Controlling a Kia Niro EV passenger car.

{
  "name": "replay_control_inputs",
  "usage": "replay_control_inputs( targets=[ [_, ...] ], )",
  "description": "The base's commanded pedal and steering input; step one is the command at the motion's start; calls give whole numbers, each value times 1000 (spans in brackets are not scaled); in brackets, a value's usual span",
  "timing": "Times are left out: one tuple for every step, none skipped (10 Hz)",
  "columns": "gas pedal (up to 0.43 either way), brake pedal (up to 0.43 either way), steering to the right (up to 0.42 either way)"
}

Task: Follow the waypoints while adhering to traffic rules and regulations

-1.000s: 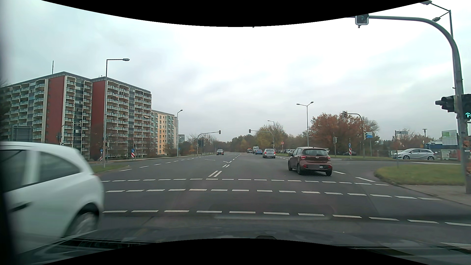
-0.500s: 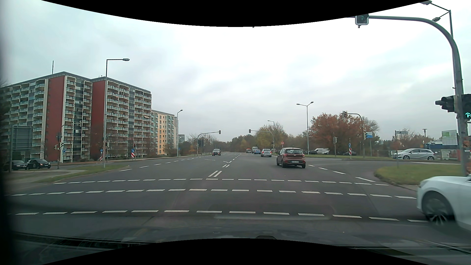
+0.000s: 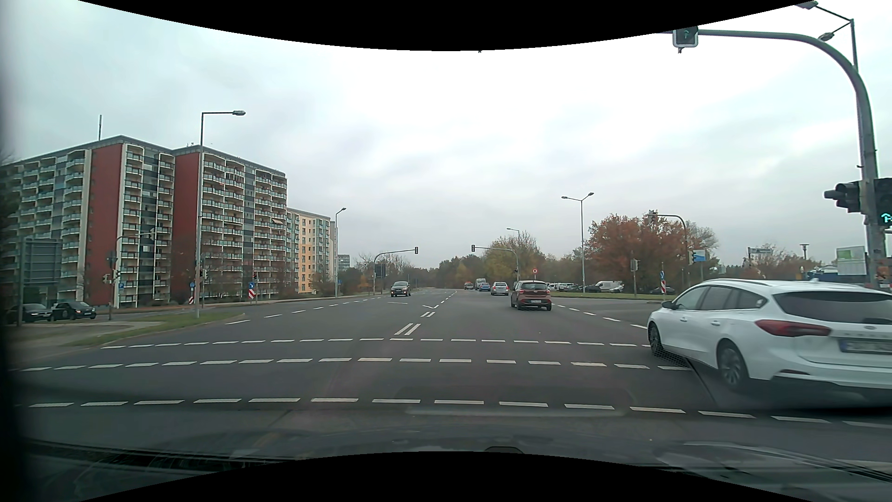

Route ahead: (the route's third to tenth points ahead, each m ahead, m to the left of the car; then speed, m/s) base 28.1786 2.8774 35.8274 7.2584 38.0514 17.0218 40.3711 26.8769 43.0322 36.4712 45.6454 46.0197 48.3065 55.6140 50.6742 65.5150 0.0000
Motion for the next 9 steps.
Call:
replay_control_inputs(
  targets=[
    [0, 433, -3],
    [0, 427, -3],
    [0, 433, -3],
    [0, 427, -2],
    [0, 427, -3],
    [0, 421, -3],
    [0, 415, -2],
    [0, 409, -3],
    [0, 415, -2]
  ],
)
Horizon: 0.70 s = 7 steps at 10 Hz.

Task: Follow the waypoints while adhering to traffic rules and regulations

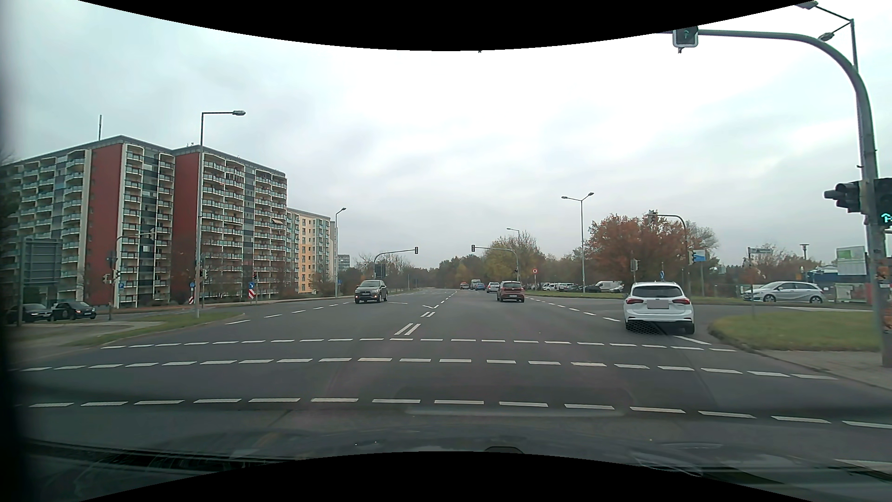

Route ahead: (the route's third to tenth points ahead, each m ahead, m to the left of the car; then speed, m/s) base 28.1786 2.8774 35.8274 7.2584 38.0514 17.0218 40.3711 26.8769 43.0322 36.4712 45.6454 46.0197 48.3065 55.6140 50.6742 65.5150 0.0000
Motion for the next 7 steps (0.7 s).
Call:
replay_control_inputs(
  targets=[
    [0, 409, -2],
    [0, 415, -2],
    [0, 409, -3],
    [0, 409, -3],
    [0, 402, -2],
    [0, 402, -3],
    [0, 409, -3]
  ],
)
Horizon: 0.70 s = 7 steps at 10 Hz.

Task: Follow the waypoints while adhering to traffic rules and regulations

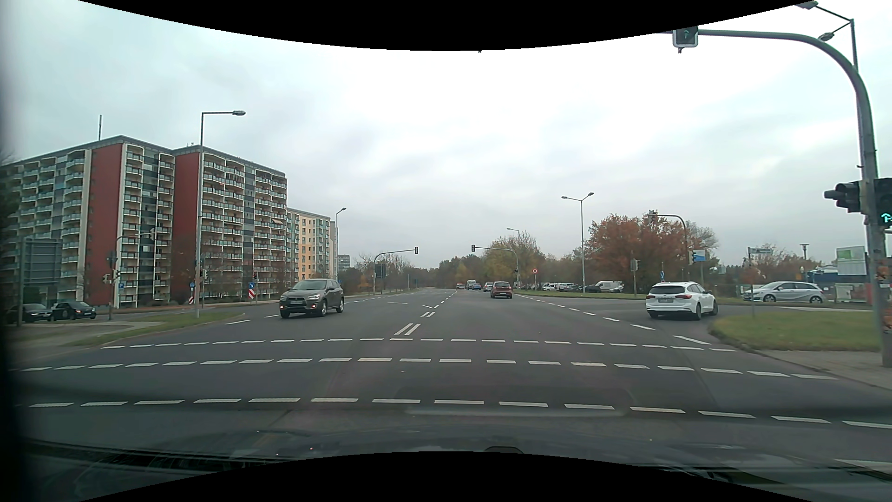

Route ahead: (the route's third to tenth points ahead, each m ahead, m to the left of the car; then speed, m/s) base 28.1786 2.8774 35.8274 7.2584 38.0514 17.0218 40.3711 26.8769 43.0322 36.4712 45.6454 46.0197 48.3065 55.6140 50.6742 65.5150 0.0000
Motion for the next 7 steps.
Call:
replay_control_inputs(
  targets=[
    [0, 409, -3],
    [0, 402, -2],
    [0, 402, -3],
    [0, 409, -3],
    [0, 409, -2],
    [0, 402, -2],
    [0, 402, -3]
  ],
)
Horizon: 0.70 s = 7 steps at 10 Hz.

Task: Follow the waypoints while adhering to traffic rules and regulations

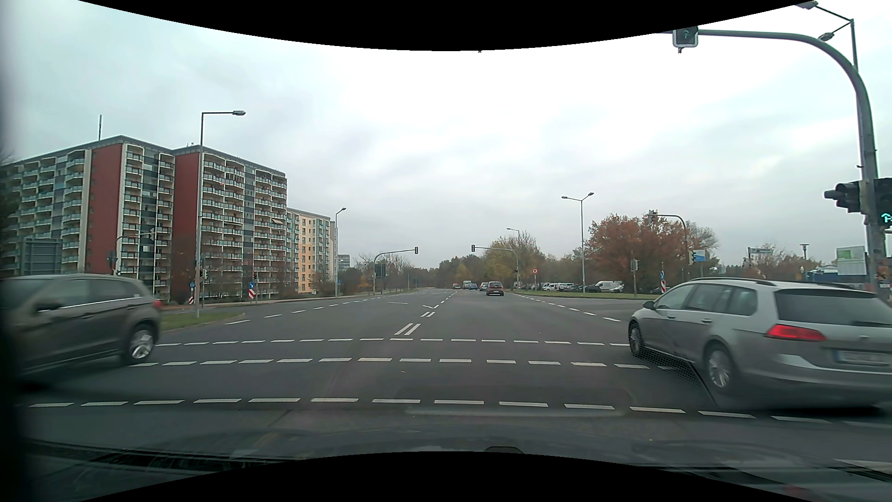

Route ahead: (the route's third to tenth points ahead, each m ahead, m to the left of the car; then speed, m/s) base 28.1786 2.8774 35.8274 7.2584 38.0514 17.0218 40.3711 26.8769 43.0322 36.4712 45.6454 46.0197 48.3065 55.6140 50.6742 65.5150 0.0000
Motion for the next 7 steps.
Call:
replay_control_inputs(
  targets=[
    [0, 409, -2],
    [0, 402, -3],
    [0, 402, -3],
    [0, 402, -2],
    [0, 402, -2],
    [0, 402, -3],
    [0, 402, -3]
  ],
)
